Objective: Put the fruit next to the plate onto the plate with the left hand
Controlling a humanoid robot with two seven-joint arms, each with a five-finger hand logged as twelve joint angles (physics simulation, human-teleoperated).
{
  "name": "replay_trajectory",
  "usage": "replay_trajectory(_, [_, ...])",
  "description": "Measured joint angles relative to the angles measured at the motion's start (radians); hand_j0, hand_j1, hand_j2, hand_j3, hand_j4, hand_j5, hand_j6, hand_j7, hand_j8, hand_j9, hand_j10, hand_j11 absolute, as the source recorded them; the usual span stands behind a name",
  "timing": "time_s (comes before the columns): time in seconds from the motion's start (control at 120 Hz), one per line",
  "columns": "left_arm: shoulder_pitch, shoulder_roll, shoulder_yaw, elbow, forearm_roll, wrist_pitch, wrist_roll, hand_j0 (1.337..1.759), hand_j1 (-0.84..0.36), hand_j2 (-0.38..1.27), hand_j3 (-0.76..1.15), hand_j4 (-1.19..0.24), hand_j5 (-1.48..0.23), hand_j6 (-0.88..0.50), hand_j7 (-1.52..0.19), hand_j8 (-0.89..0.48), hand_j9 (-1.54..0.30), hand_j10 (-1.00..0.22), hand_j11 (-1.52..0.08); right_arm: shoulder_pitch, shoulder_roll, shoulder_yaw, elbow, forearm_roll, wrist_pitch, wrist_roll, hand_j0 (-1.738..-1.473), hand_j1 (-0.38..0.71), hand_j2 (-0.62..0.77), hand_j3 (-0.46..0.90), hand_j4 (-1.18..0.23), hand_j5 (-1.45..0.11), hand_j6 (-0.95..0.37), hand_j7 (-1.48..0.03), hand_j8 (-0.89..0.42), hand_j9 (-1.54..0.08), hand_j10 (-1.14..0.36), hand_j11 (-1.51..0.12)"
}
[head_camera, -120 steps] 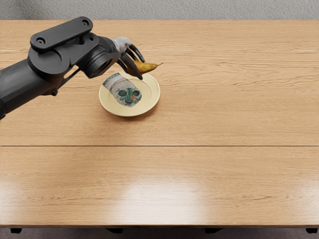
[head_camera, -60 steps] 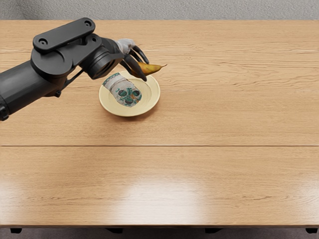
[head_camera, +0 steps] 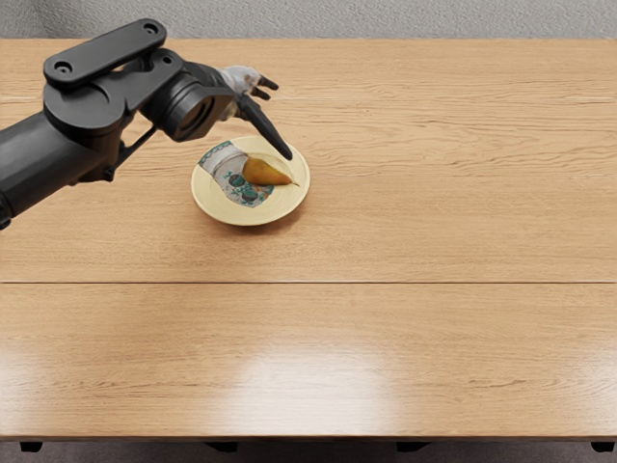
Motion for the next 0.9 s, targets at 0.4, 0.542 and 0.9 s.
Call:
replay_trajectory(0.4, [0.057, 0.168, -0.056, -0.049, -0.479, -0.419, 0.000, 1.658, 0.32, 0.01, 0.00, -0.03, -0.04, -0.03, -0.04, -0.03, -0.04, -0.03, -0.04, 0.000, 0.000, 0.000, 0.000, 0.000, 0.000, 0.000, -1.658, -0.35, 0.00, 0.00, 0.00, 0.00, 0.00, 0.00, 0.00, 0.00, 0.00, 0.00])
replay_trajectory(0.542, [0.239, 0.362, -0.162, -0.267, -0.631, -0.587, 0.000, 1.658, 0.32, 0.01, 0.00, -0.02, -0.03, -0.02, -0.03, -0.02, -0.03, -0.02, -0.03, 0.000, 0.000, 0.000, 0.000, 0.000, 0.000, 0.000, -1.658, -0.35, 0.00, 0.00, 0.00, 0.00, 0.00, 0.00, 0.00, 0.00, 0.00, 0.00])
replay_trajectory(0.9, [0.536, 0.651, -0.335, -0.523, -0.805, -0.651, 0.000, 1.658, 0.33, 0.00, 0.00, -0.02, -0.02, -0.02, -0.02, -0.02, -0.02, -0.02, -0.02, 0.000, 0.000, 0.000, 0.000, 0.000, 0.000, 0.000, -1.658, -0.35, 0.00, 0.00, 0.00, 0.00, 0.00, 0.00, 0.00, 0.00, 0.00, 0.00])
